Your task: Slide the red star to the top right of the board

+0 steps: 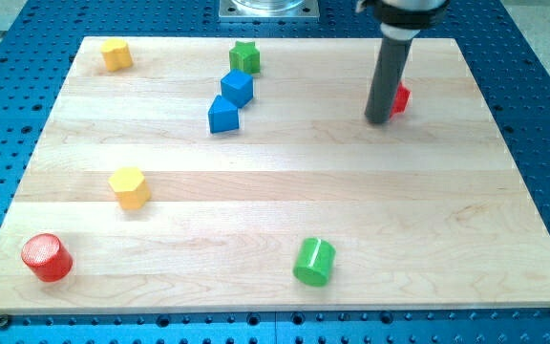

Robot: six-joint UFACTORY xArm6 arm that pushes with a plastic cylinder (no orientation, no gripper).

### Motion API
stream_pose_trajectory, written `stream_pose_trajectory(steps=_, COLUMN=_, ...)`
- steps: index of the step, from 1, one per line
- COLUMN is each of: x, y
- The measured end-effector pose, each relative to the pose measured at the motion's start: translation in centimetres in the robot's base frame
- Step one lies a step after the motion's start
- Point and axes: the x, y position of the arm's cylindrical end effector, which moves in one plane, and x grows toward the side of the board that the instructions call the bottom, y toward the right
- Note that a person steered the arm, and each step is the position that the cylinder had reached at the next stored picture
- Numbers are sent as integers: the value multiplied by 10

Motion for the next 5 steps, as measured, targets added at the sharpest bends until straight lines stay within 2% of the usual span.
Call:
stream_pose_trajectory(steps=1, x=-41, y=22)
stream_pose_trajectory(steps=2, x=2, y=19)
stream_pose_trajectory(steps=3, x=-50, y=68)
stream_pose_trajectory(steps=4, x=-76, y=66)
stream_pose_trajectory(steps=5, x=28, y=108)
